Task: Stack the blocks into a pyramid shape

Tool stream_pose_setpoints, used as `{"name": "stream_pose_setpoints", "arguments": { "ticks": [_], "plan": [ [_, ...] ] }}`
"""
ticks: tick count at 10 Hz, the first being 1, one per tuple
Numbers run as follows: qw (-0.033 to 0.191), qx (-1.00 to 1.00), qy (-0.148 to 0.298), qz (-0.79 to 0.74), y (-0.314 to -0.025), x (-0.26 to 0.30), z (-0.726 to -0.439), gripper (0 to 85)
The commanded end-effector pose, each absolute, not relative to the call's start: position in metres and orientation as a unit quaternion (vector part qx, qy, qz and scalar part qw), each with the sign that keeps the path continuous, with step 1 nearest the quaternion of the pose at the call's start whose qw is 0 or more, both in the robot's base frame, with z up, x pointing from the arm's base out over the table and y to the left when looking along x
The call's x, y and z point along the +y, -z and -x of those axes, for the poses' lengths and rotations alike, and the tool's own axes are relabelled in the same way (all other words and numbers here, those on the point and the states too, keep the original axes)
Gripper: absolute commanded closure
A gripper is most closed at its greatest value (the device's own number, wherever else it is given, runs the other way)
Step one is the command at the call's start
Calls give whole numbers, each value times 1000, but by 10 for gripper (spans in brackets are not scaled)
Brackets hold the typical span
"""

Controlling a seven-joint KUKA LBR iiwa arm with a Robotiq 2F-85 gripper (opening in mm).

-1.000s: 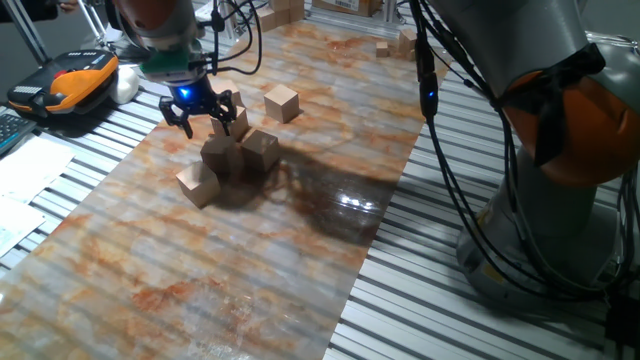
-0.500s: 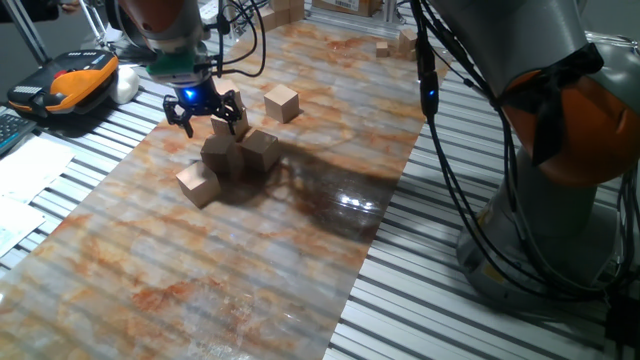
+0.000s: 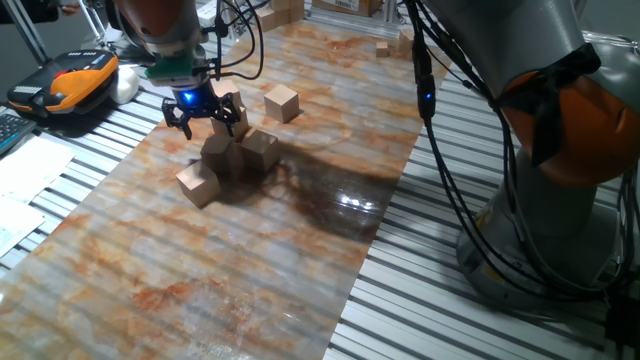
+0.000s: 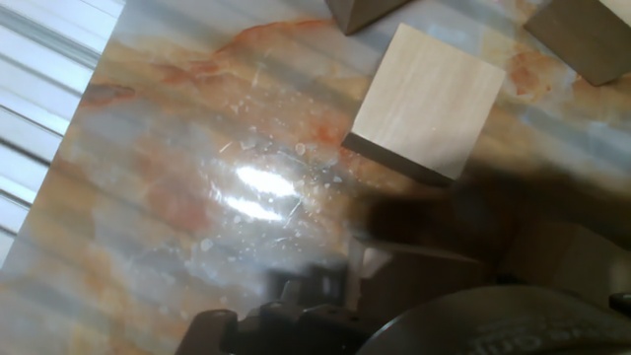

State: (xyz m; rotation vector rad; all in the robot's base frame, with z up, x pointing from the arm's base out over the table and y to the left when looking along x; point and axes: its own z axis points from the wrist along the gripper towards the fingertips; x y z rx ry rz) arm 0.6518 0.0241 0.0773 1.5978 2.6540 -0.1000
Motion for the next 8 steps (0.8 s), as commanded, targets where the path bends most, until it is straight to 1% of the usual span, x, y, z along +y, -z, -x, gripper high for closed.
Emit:
{"name": "stream_pose_setpoints", "arguments": {
  "ticks": [1,8],
  "plan": [
    [21,856,32,-515,-77,24,-652,0],
    [23,856,37,-515,-64,28,-648,0]
  ]
}}
